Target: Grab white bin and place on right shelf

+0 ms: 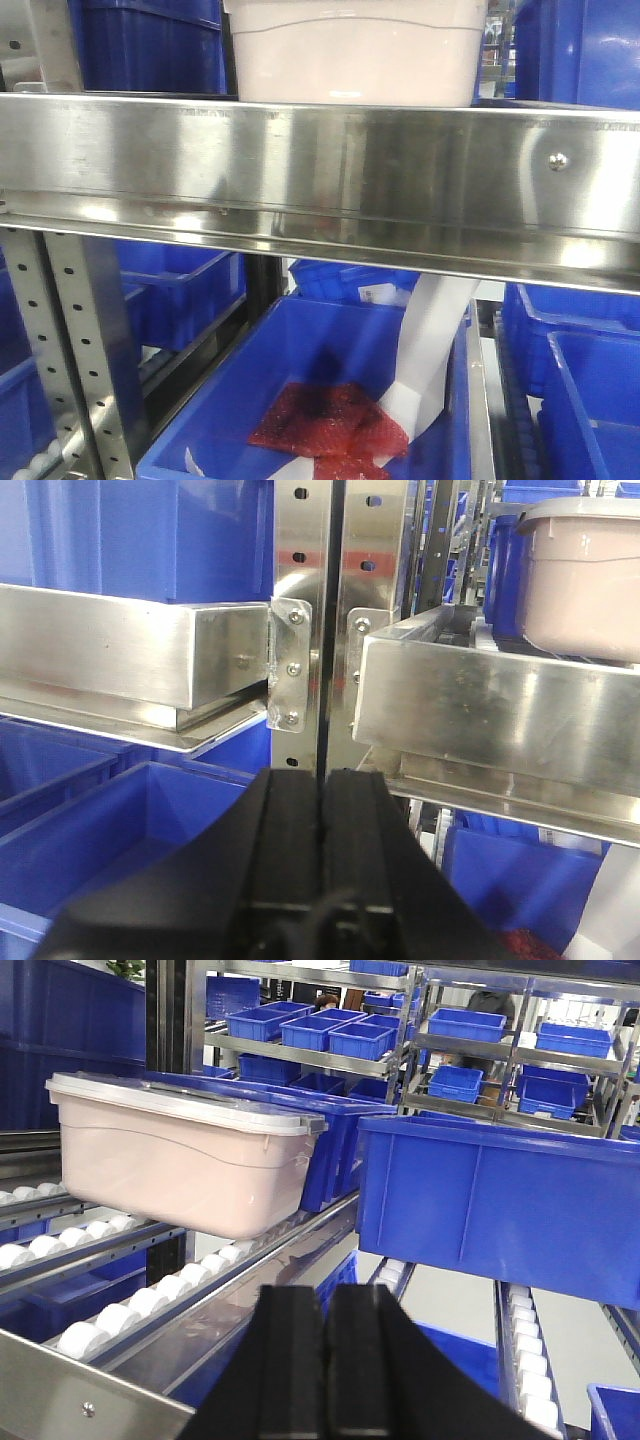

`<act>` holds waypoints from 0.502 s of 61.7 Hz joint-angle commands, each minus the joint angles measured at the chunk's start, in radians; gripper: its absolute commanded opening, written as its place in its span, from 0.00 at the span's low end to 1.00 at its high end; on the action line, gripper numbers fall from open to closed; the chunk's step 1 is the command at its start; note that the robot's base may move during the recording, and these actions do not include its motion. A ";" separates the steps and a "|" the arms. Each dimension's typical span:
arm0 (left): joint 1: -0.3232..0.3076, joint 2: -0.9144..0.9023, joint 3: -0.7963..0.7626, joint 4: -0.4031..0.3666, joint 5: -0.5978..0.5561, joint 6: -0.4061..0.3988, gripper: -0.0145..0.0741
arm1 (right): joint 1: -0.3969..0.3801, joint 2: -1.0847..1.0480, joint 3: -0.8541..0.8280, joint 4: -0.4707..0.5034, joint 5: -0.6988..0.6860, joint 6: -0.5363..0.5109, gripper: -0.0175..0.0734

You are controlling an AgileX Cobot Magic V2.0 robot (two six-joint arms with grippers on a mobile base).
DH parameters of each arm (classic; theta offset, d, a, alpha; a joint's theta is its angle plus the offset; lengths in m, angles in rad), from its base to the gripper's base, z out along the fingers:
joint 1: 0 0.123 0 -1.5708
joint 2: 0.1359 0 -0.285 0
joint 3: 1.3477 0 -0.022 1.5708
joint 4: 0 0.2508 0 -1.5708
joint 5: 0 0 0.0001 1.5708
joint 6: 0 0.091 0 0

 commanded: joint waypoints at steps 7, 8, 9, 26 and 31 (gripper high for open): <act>-0.003 -0.015 0.017 -0.008 -0.094 -0.005 0.03 | -0.002 0.016 -0.025 0.006 -0.086 0.002 0.27; -0.003 -0.015 0.017 -0.008 -0.094 -0.005 0.03 | -0.002 0.016 -0.025 0.006 -0.086 0.002 0.27; -0.003 -0.015 0.017 -0.008 -0.094 -0.005 0.03 | -0.002 0.016 -0.025 0.006 -0.086 0.002 0.27; -0.003 -0.015 0.017 -0.008 -0.094 -0.005 0.03 | -0.002 0.016 -0.025 0.006 -0.086 0.002 0.27; -0.003 -0.015 0.017 -0.008 -0.094 -0.005 0.03 | -0.002 0.017 -0.013 0.001 -0.089 0.002 0.27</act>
